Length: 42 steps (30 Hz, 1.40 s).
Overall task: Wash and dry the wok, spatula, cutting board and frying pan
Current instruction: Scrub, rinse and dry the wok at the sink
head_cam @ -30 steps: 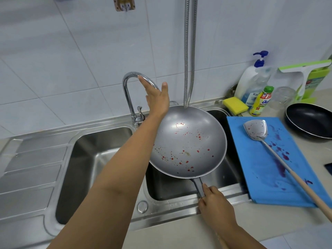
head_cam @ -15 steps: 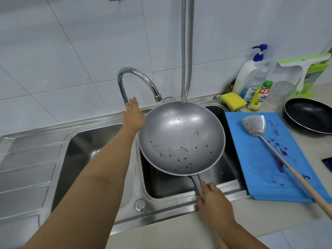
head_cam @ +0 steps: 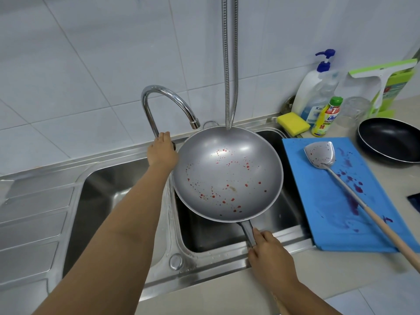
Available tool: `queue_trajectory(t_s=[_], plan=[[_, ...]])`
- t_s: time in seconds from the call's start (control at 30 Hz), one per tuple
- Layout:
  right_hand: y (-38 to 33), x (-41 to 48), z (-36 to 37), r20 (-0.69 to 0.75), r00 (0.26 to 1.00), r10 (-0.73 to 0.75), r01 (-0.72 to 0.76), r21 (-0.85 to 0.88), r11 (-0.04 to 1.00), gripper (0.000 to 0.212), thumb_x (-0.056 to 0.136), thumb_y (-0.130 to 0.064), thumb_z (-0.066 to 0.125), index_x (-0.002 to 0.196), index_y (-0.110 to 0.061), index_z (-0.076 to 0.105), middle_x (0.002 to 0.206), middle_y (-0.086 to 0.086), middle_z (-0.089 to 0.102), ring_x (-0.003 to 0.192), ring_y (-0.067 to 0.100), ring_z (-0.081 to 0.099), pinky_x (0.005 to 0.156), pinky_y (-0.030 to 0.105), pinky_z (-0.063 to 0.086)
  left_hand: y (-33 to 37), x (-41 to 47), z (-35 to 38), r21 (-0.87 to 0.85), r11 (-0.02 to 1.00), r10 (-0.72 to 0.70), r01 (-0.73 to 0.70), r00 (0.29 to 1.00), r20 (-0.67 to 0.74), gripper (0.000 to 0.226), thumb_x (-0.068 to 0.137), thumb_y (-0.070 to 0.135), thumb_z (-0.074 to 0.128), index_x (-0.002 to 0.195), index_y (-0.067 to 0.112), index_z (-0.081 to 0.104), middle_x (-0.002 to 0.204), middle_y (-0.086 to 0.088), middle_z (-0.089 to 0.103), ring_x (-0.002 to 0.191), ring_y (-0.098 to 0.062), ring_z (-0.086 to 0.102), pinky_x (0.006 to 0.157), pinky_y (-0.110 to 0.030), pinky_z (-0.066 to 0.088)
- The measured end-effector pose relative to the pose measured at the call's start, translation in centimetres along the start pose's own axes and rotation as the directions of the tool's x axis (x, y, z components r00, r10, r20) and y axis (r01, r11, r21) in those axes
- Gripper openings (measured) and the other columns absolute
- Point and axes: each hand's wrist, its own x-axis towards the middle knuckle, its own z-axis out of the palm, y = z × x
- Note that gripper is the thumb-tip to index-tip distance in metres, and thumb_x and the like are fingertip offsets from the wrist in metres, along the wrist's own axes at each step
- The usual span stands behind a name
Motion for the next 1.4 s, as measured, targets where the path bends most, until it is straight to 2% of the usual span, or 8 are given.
queue_trajectory(t_s=[0.13, 0.3, 0.43, 0.6, 0.77, 1.4], plan=[[-0.1, 0.1, 0.1, -0.006, 1.0, -0.008, 0.008, 0.0, 1.0, 0.053, 0.1, -0.032, 0.039, 0.151, -0.024, 0.029, 0.134, -0.008, 0.045, 0.109, 0.009, 0.053, 0.072, 0.014, 0.037, -0.3, -1.6, 1.2, -0.018, 0.999, -0.045, 0.044, 0.999, -0.032, 0.061, 0.095, 0.019, 0.05, 0.149, 0.007, 0.025, 0.157, -0.011, 0.028, 0.139, -0.03, 0.036, 0.107, -0.044, 0.037], [0.0, 0.0, 0.0, -0.005, 1.0, -0.008, 0.008, 0.001, 1.0, 0.053, 0.1, -0.032, 0.038, 0.152, -0.025, 0.027, 0.134, -0.007, 0.045, 0.111, 0.009, 0.053, 0.081, 0.017, 0.044, -0.6, -3.9, 2.8, -0.054, 0.996, -0.071, 0.069, 0.997, -0.026, 0.067, 0.095, 0.013, 0.041, 0.155, 0.01, 0.013, 0.163, -0.009, 0.014, 0.148, -0.026, 0.021, 0.115, -0.044, 0.03], [0.0, 0.1, 0.0, -0.005, 1.0, -0.007, 0.007, -0.003, 1.0, 0.053, 0.1, -0.032, 0.039, 0.152, -0.024, 0.028, 0.134, -0.006, 0.046, 0.11, 0.01, 0.054, 0.083, 0.018, 0.046, -0.8, -4.2, 3.0, -0.05, 0.997, -0.064, 0.063, 0.998, -0.016, 0.072, 0.092, 0.012, 0.042, 0.156, 0.013, 0.008, 0.164, -0.006, 0.01, 0.149, -0.024, 0.016, 0.118, -0.044, 0.025], [-0.1, 0.2, 0.0, -0.019, 1.0, -0.012, 0.012, 0.007, 1.0, 0.053, 0.1, -0.033, 0.041, 0.151, -0.023, 0.03, 0.13, -0.005, 0.048, 0.107, 0.01, 0.055, 0.084, 0.019, 0.048, -0.8, -4.2, 2.2, -0.022, 0.998, -0.059, 0.059, 0.998, 0.002, 0.074, 0.092, 0.011, 0.043, 0.156, 0.012, 0.008, 0.164, -0.006, 0.008, 0.149, -0.024, 0.014, 0.119, -0.044, 0.022], [0.0, 0.0, -0.1, -0.017, 1.0, -0.015, 0.015, 0.0, 1.0, 0.053, 0.1, -0.031, 0.04, 0.151, -0.019, 0.03, 0.133, -0.001, 0.048, 0.111, 0.015, 0.054, 0.083, 0.021, 0.046, -1.2, -4.2, 1.8, 0.02, 0.999, -0.041, 0.04, 0.998, 0.054, 0.072, 0.095, 0.019, 0.043, 0.157, 0.012, 0.007, 0.164, -0.005, 0.006, 0.15, -0.024, 0.012, 0.119, -0.044, 0.02], [0.1, -0.1, 0.2, -0.016, 1.0, -0.025, 0.025, -0.018, 1.0, 0.054, 0.101, -0.034, 0.038, 0.152, -0.022, 0.026, 0.136, -0.003, 0.046, 0.115, 0.012, 0.052, 0.089, 0.02, 0.046, -1.6, -4.3, 2.3, -0.074, 0.997, -0.033, 0.036, 0.999, 0.04, 0.077, 0.089, 0.009, 0.045, 0.157, 0.014, 0.009, 0.164, -0.005, 0.009, 0.148, -0.025, 0.021, 0.115, -0.047, 0.03]])
